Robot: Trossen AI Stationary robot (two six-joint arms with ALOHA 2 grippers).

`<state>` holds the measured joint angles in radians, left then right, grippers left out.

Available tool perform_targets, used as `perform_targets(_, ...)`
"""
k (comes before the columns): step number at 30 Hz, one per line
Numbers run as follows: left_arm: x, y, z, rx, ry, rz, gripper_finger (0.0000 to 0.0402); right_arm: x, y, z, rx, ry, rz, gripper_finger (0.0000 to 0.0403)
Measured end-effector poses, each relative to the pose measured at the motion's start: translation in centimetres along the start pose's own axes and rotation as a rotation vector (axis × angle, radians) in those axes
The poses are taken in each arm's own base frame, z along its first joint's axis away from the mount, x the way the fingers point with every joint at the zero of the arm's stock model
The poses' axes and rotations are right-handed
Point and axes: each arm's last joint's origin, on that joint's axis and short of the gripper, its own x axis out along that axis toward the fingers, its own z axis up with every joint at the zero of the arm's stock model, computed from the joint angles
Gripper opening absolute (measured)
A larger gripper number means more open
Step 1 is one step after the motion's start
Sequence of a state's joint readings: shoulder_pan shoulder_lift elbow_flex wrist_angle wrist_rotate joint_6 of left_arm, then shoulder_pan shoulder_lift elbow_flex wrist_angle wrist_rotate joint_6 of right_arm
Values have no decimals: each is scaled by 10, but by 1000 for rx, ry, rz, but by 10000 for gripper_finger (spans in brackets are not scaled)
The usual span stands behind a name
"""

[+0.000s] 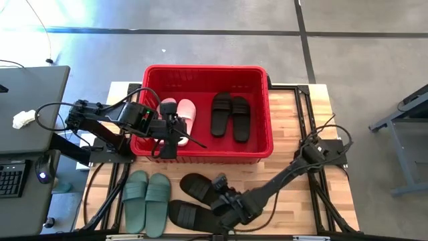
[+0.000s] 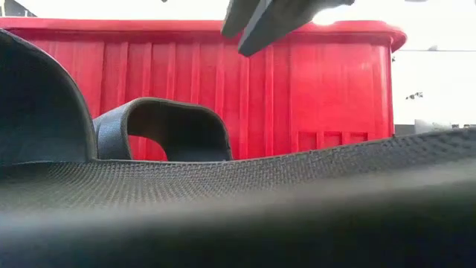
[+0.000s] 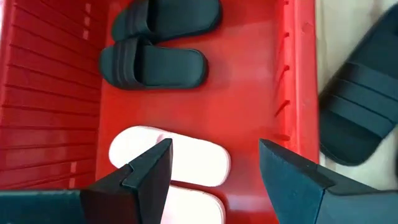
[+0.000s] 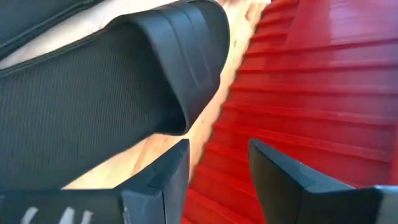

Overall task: Pick and place slides into bin
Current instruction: Put the black slide into the red bin

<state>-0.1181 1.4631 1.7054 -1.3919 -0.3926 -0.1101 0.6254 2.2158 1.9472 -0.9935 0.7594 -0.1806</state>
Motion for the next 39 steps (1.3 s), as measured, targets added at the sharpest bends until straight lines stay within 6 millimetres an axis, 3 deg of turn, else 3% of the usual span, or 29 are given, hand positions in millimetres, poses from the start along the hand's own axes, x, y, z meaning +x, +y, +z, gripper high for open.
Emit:
perform_targets(5, 0, 0, -2, 8, 19, -18, 221, 0, -8, 1, 31, -19, -23, 153)
perform_targets(13, 0, 0, -2, 33, 21, -18, 221, -6, -12, 22, 85, -224, 32, 153)
perform_targets(24, 0, 0, -2, 61, 21, -17, 221, 8, -24, 20, 78, -246, 148, 153)
perform_targets(32, 0, 0, -2, 63, 23, -17, 221, 32, -3, 14, -17, -135, 191, 153)
perform_targets(39, 0, 0, -2, 65, 22, -17, 221, 41, -2, 16, -15, -140, 196, 153)
